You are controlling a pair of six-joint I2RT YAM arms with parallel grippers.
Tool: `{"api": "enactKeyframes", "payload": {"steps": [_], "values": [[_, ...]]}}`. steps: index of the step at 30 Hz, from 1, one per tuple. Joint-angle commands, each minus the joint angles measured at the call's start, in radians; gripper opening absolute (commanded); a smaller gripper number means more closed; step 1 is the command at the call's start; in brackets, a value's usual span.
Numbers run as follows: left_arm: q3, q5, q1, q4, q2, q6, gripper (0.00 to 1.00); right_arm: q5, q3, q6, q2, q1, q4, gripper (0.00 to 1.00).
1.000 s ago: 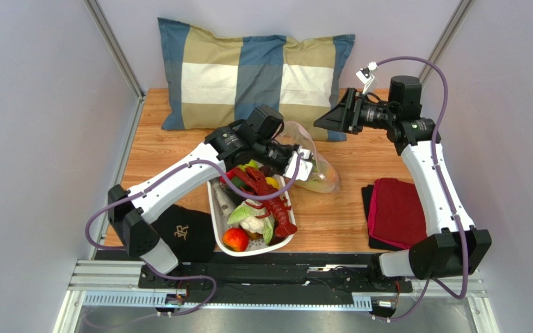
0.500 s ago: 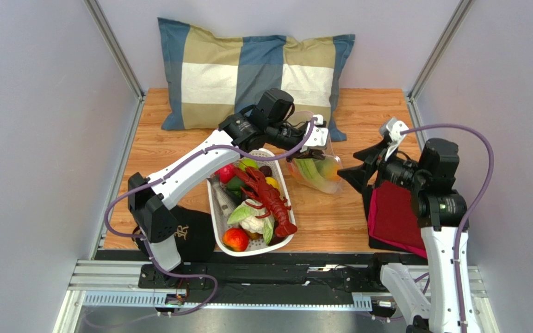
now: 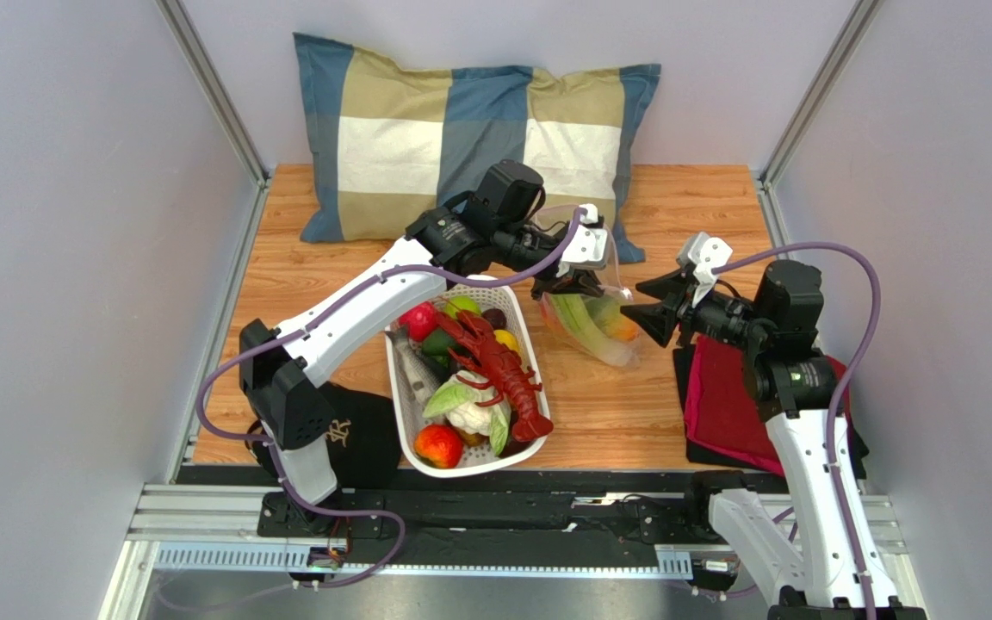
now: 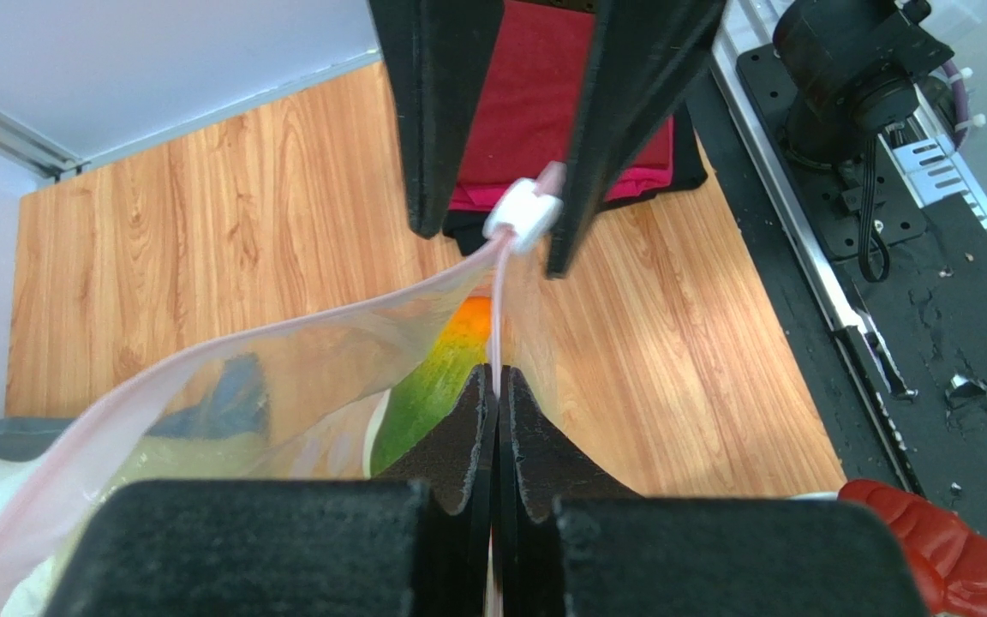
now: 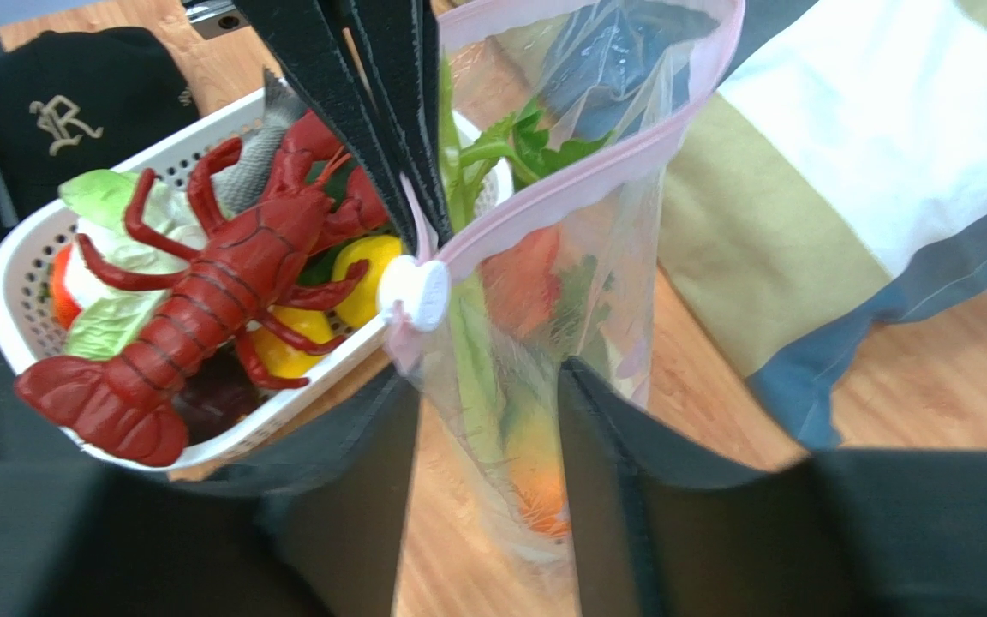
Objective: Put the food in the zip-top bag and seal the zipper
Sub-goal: Zip the zipper food storage bag at the center of the board.
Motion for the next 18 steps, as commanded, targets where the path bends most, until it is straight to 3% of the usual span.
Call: {"api": "enactKeyframes", "payload": {"steps": [1, 8, 9, 10, 12, 13, 14, 18], "values": [[0.041, 0.047, -0.002, 0.029, -0.007, -0.020, 0.00, 0.038, -0.008, -0.060, -0.017, 0.024, 0.128, 0.40], [0.064, 0.051, -0.002, 0.018, 0.005, -0.051, 0.00, 0.077, -0.012, -0.112, -0.021, 0.081, 0.136, 0.19], [0.068, 0.051, -0.002, 0.012, 0.008, -0.054, 0.00, 0.078, -0.010, -0.122, -0.022, 0.090, 0.134, 0.07], [0.072, 0.047, -0.002, 0.006, 0.005, -0.054, 0.00, 0.081, -0.012, -0.127, -0.024, 0.091, 0.131, 0.00], [0.075, 0.033, 0.000, 0.005, -0.001, -0.058, 0.00, 0.087, -0.010, -0.151, -0.031, 0.093, 0.116, 0.00], [0.070, 0.027, 0.007, 0.012, -0.006, -0.063, 0.03, 0.090, -0.010, -0.159, -0.033, 0.094, 0.107, 0.00], [0.067, 0.025, 0.010, 0.023, -0.027, -0.067, 0.16, 0.094, -0.010, -0.168, -0.036, 0.093, 0.099, 0.00], [-0.017, -0.008, 0.020, 0.199, -0.110, -0.065, 0.38, 0.094, -0.021, -0.188, -0.054, 0.093, 0.076, 0.00]]}}
